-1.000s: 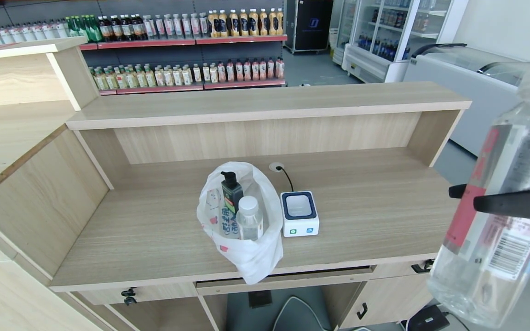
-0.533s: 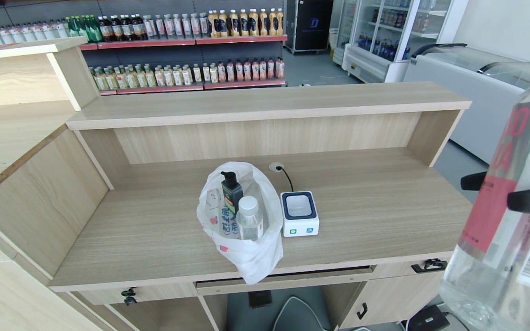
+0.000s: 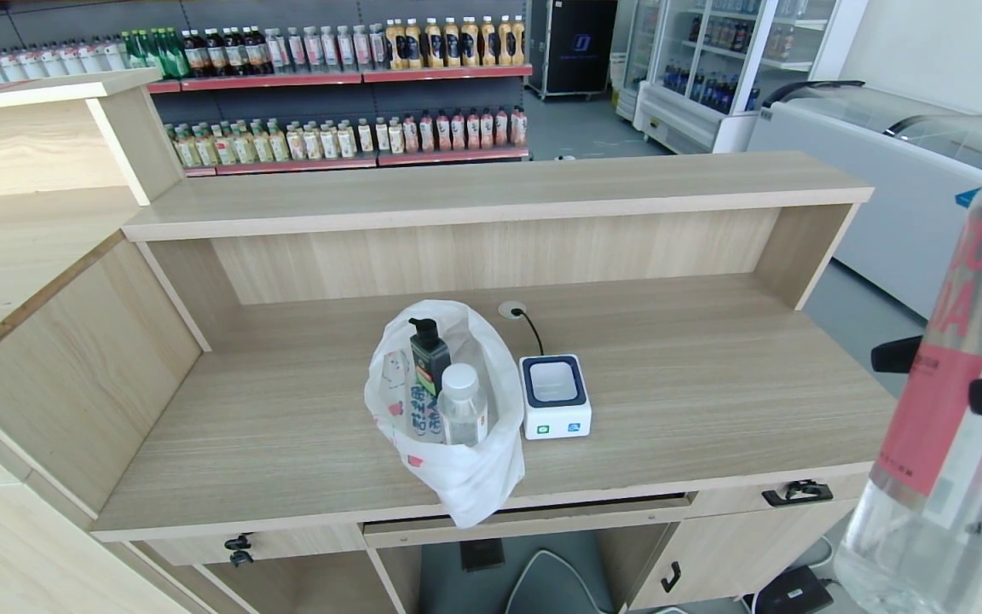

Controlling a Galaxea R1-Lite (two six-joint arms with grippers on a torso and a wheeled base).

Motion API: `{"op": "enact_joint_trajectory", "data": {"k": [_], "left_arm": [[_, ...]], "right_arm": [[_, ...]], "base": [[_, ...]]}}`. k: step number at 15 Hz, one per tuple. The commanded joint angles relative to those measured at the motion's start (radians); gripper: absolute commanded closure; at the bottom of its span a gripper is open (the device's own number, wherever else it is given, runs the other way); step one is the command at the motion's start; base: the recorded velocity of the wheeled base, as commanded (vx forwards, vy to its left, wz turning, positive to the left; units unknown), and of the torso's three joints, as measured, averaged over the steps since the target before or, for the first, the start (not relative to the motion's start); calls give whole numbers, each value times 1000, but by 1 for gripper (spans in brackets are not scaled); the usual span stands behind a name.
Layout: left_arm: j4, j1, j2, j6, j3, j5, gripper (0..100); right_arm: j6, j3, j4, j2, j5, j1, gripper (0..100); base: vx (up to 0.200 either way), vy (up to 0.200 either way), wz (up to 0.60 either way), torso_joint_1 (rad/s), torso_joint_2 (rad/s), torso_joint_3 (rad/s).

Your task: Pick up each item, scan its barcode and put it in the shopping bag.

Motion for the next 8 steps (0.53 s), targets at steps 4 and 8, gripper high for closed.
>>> {"op": "enact_joint_trajectory", "data": {"k": [4, 8], "left_arm": [[0, 0, 0, 0, 0, 2, 0], [0, 0, 0, 0, 0, 0, 0]], "right_arm": [[-2, -9, -4, 4, 0, 4, 100], [-11, -9, -6, 12, -3, 18, 100]], "base": [[0, 0, 0, 0, 0, 0], [0, 0, 0, 0, 0, 0]]}}
